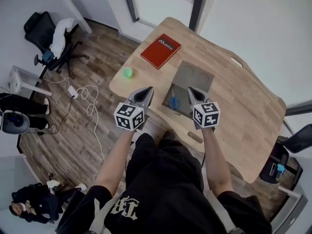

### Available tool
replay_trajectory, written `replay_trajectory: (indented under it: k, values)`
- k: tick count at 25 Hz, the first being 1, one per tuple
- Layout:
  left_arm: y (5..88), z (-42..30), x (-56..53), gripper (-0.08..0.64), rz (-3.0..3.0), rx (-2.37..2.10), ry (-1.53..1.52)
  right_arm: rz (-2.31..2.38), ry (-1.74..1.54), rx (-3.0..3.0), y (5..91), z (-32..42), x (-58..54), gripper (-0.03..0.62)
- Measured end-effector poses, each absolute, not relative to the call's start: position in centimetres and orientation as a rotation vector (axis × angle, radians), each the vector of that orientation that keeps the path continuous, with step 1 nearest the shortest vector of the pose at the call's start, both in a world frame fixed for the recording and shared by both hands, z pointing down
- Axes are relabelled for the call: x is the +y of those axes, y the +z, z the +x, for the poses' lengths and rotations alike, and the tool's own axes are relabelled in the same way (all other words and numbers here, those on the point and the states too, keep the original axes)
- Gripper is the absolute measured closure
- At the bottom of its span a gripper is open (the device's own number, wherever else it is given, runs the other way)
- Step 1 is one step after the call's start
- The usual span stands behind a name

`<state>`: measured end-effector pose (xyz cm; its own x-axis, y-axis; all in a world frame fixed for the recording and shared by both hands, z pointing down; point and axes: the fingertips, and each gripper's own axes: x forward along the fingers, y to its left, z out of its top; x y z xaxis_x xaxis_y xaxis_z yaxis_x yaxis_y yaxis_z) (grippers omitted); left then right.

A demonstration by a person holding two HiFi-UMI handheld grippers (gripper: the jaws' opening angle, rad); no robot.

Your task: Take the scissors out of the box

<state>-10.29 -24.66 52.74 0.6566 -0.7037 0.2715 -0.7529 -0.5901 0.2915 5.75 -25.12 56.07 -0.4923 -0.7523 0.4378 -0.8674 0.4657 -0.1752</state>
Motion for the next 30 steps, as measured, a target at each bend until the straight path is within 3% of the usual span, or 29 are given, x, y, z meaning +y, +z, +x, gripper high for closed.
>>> replay_trajectory:
  k: [15,30]
  values:
    - [55.2,-9.1,-24.8,0.556,2.488,-1.089,0.211,1.38,0.612,-2.366,58.8,5.9,-24.5,0.589]
    - [60.0,-10.8,-26.5,0.557,2.402,-1.091,0.237,1.211,0.78,-2.178,68.1,3.3,-24.6,0.588]
